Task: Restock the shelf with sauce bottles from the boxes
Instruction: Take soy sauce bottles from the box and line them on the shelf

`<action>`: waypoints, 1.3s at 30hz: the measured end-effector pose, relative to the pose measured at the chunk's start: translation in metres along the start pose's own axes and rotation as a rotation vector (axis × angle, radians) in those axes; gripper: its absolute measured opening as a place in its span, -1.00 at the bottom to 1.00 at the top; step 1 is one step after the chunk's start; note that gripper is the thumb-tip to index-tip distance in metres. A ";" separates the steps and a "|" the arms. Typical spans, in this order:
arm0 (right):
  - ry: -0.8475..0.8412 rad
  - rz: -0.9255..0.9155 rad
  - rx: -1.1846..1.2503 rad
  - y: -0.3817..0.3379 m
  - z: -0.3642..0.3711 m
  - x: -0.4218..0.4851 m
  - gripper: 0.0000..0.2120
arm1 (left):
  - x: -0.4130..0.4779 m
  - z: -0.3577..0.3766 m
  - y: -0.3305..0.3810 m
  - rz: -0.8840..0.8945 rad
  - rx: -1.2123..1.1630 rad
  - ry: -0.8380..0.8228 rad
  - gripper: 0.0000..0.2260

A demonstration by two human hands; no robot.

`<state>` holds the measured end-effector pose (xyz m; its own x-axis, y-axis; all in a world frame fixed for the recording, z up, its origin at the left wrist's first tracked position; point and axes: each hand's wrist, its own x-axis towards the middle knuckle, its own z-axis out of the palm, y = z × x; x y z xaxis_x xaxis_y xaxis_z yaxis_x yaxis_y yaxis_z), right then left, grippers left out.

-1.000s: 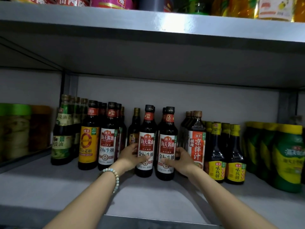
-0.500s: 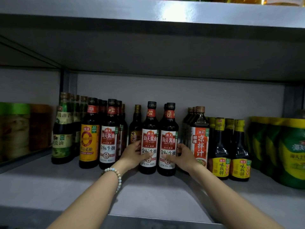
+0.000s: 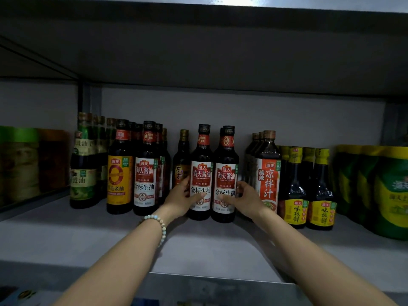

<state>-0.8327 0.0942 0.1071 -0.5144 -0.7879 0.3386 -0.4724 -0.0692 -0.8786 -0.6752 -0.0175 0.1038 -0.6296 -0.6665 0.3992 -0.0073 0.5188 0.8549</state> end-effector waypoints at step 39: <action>0.021 0.025 -0.148 0.020 0.007 0.002 -0.35 | -0.005 0.001 -0.013 -0.066 0.200 -0.023 -0.34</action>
<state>-0.8381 0.0871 0.0879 -0.5412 -0.7753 0.3256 -0.5592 0.0426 -0.8279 -0.6727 -0.0205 0.0909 -0.6403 -0.6915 0.3345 -0.2022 0.5719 0.7950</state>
